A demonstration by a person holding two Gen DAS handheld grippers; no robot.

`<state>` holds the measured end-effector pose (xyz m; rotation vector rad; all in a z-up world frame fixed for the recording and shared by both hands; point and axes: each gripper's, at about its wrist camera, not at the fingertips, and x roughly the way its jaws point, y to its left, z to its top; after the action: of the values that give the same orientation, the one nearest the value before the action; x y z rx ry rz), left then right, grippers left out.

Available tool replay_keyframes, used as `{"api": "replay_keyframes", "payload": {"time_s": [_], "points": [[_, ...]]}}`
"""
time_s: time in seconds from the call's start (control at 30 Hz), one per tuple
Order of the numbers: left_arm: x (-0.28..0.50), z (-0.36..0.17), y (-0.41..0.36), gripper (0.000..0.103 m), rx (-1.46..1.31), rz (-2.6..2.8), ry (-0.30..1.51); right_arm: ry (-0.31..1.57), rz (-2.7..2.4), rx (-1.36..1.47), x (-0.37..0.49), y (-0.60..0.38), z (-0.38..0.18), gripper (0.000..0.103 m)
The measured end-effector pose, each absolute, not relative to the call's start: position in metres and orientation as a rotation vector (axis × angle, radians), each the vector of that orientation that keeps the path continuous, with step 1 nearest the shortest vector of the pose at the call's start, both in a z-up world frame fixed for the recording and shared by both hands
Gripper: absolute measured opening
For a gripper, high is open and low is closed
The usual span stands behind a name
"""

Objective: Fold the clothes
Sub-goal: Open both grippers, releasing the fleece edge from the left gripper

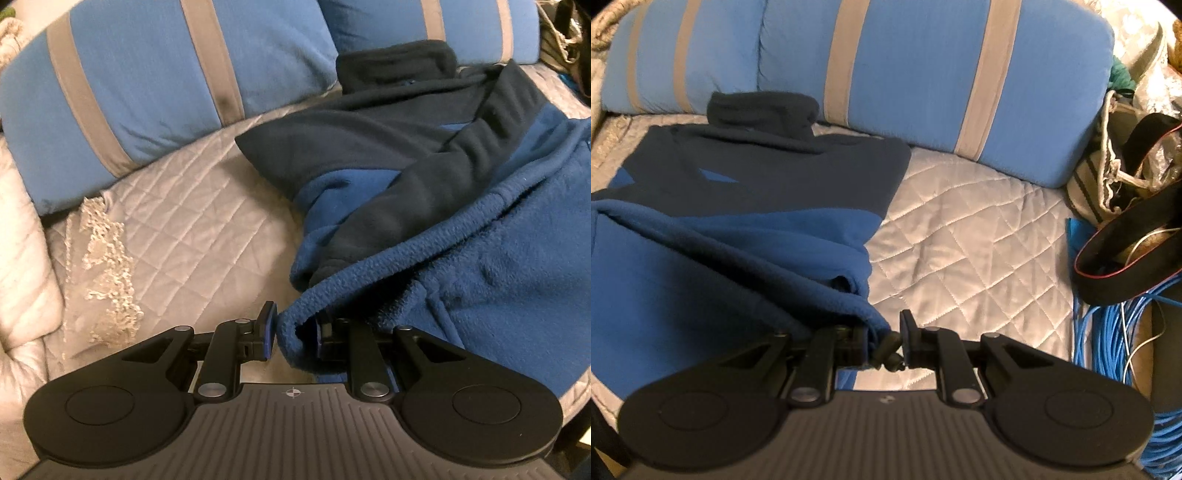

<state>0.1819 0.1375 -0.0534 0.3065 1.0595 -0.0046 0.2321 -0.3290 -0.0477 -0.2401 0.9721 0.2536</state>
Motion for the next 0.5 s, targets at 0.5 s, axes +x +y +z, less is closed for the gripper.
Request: {"api": "replay_keyframes", "payload": {"time_s": [0.5], "points": [[0.202,-0.051,0.183,0.047,-0.015,-0.031,1.103,0.969,0.222,-0.186,0.247,-0.325,-0.049,0.061]]}}
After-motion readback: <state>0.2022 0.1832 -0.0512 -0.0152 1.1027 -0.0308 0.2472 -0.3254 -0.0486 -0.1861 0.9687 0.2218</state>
